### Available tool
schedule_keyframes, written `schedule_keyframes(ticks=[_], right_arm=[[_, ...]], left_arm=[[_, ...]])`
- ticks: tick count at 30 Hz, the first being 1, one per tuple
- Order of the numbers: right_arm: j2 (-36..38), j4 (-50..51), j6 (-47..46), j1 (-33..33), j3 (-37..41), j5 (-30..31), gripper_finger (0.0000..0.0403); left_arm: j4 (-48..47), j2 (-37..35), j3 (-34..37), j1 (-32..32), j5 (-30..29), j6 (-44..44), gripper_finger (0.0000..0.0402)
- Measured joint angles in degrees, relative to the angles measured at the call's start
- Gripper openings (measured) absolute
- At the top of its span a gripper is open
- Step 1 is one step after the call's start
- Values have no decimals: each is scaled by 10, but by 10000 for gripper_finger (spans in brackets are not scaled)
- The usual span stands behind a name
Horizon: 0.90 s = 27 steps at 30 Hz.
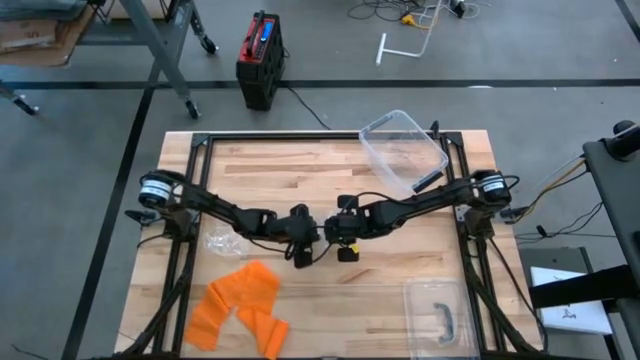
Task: Roll bandage
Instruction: Put the brown bandage into the zip bag
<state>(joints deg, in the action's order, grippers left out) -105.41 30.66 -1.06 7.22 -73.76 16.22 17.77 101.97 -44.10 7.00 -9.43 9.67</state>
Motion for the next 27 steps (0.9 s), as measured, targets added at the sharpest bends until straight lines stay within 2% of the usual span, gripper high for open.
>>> schedule_keyframes(ticks=[7, 10, 13, 22, 27], right_arm=[[2, -26, 6, 3, 0, -15, 74], [7, -31, 7, 7, 0, -17, 76], [10, -35, 8, 10, 0, -19, 79], [7, -38, 5, 10, 0, -23, 77], [-8, -46, -7, 10, 0, -16, 75]], left_arm=[[-12, -23, 0, 1, 2, 11, 2], [-36, -24, -1, 1, 13, 26, 22], [-61, -24, -1, 1, 21, 46, 62], [-59, -25, -3, 1, 14, 66, 227], [-59, -25, -12, 1, 14, 99, 286]])
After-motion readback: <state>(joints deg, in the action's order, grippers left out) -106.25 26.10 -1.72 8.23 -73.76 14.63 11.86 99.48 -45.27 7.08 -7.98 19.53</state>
